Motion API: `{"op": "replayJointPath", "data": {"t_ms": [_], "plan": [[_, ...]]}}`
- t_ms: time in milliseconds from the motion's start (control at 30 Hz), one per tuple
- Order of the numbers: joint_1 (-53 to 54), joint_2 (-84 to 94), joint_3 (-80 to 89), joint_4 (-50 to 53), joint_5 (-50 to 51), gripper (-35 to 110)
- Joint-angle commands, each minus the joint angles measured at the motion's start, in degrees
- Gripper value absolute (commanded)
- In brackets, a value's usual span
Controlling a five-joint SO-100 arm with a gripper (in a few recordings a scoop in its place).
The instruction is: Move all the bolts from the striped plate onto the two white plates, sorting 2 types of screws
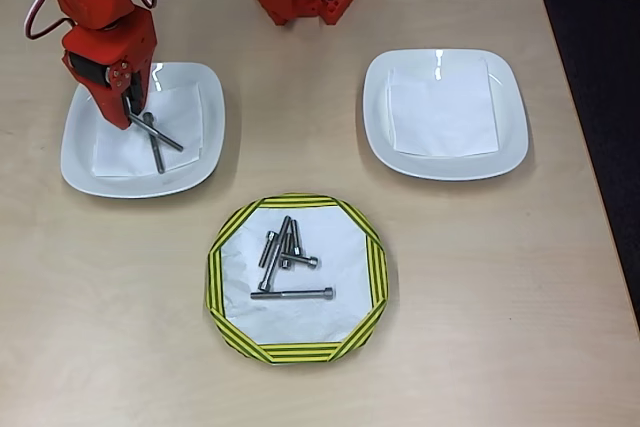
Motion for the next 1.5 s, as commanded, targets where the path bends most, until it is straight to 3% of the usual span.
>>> {"op": "replayJointPath", "data": {"t_ms": [0,300,600,867,1133,1467], "plan": [[-0.53,1.76,0.26,0.62,-1.05,14],[-8.44,2.46,-4.48,2.90,5.01,12],[-28.48,-9.23,-29.36,4.04,18.90,14],[-38.23,-17.58,-36.56,0.26,33.40,15],[-43.24,-25.22,-39.38,-1.32,46.41,15],[-44.30,-32.96,-45.88,-2.46,47.29,15]]}}
